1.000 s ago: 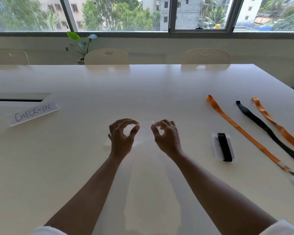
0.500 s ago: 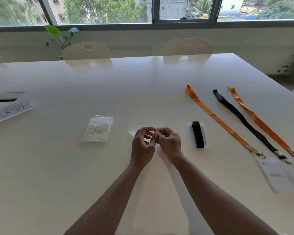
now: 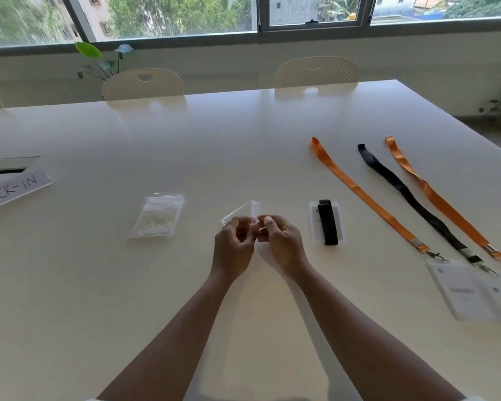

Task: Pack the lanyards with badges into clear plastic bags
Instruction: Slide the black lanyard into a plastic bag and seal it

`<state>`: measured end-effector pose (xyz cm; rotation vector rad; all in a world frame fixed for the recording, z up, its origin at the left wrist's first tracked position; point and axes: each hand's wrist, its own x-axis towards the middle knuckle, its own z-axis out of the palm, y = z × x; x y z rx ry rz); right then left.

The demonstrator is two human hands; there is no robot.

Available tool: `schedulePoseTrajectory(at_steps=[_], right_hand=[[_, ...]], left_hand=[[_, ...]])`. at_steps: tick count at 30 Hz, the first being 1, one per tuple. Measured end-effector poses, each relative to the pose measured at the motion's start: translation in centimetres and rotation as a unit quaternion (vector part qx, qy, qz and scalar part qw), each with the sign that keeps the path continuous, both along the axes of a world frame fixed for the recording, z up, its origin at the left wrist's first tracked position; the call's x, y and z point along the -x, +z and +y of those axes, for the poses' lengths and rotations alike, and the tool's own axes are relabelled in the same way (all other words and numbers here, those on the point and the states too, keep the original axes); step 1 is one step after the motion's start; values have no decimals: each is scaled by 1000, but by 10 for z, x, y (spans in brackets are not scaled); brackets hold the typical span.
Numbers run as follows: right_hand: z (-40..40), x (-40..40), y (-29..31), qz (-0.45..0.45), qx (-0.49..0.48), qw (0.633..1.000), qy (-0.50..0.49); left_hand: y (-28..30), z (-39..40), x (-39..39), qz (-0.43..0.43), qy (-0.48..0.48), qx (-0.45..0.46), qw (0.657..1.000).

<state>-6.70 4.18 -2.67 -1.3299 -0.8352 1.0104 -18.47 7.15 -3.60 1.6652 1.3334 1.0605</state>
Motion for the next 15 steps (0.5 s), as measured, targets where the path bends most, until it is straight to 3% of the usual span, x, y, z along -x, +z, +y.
schedulePoseTrajectory(at_steps=[9, 15], right_hand=[[2, 2, -7, -83, -19, 996, -4], [1, 2, -10, -90, -24, 996, -13]], left_hand=[[3, -1, 3, -46, 27, 21, 998], [6, -5, 4, -65, 5, 20, 998]])
